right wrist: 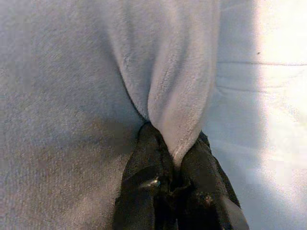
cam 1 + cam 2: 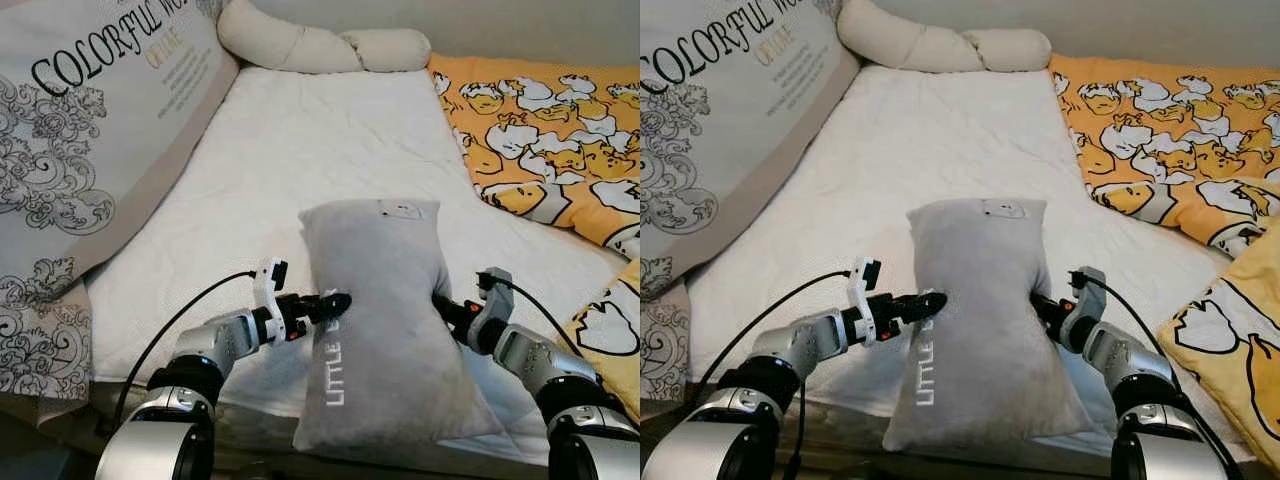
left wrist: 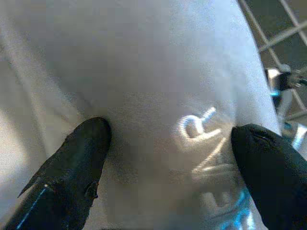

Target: Clean up the room

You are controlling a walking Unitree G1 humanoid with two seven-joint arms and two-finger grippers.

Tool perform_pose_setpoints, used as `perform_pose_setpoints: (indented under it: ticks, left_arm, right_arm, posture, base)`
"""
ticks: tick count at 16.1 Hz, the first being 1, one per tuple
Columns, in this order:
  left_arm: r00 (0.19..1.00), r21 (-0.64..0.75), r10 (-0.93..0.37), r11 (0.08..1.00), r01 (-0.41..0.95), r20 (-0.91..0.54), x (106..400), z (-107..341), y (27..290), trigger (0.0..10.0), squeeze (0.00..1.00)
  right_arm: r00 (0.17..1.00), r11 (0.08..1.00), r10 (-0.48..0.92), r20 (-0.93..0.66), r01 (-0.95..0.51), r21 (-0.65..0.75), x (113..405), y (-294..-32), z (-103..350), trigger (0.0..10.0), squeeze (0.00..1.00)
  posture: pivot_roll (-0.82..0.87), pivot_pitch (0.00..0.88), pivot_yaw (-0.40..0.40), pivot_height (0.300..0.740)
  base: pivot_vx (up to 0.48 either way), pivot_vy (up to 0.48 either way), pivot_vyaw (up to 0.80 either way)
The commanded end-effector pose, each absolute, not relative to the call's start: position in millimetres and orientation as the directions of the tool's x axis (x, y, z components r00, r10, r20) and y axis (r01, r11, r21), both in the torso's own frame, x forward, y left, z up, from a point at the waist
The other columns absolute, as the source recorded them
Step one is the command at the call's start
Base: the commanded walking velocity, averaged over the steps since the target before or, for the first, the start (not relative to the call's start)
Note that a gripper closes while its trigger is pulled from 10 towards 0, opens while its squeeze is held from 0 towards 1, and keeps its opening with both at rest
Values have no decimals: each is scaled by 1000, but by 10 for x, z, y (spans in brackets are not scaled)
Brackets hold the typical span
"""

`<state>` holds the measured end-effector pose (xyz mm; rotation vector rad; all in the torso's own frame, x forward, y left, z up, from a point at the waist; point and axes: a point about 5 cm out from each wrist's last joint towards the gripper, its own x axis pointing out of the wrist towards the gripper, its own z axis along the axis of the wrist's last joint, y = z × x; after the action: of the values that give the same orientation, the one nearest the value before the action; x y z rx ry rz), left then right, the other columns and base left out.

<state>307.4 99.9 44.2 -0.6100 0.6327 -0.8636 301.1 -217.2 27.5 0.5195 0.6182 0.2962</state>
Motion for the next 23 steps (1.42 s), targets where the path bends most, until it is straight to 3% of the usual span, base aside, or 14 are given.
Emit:
perform_pose_setpoints:
  ticks: [1,2,3,4,5,8,13,16,23]
  left_arm:
    - [443,-691,-862,476,543,-246,3075,479,874,10000,1000]
    - [419,-673,-872,470,570,-254,3064,470,829,10000,63]
    - [406,-658,-875,471,588,-263,3062,470,788,8039,0]
    - [404,-655,-878,466,595,-257,3066,477,768,1725,0]
    - [403,-660,-881,459,595,-249,3069,485,760,0,0]
    - [393,-666,-890,440,602,-233,3079,516,740,0,0]
    - [446,-557,-865,492,670,-227,3229,730,718,0,0]
    - [581,-493,-798,574,654,-157,3465,1040,830,0,0]
    - [640,-415,-768,593,689,-34,3470,1395,952,0,0]
  right_arm:
    - [788,827,438,-432,-165,537,3108,-2083,373,0,0]
    - [783,827,454,-425,-192,529,3130,-2033,396,0,0]
    - [776,826,470,-420,-218,520,3148,-1980,416,0,0]
    - [773,821,483,-413,-235,520,3158,-1945,429,0,0]
    - [770,818,491,-408,-246,520,3163,-1921,436,0,0]
    - [767,795,520,-375,-273,542,3186,-1799,475,0,0]
    - [826,771,506,-248,-306,558,3260,-1571,680,0,0]
    - [878,785,461,-128,-336,521,3377,-1489,975,0,0]
    - [914,827,400,-63,-331,455,3292,-1340,1126,0,0]
  posture:
    - [-44,0,11,740]
    - [-45,0,10,740]
    - [-45,0,7,740]
    - [-43,0,3,740]
    - [-42,0,0,740]
    - [-34,0,-3,740]
    - [-39,0,6,740]
    - [-25,0,11,740]
    - [22,0,-19,740]
  base:
    - [0,0,0]
    - [0,0,0]
    - [0,0,0]
    - [0,0,0]
    - [0,0,0]
    - [0,0,0]
    - [0,0,0]
    - [0,0,0]
    - [0,0,0]
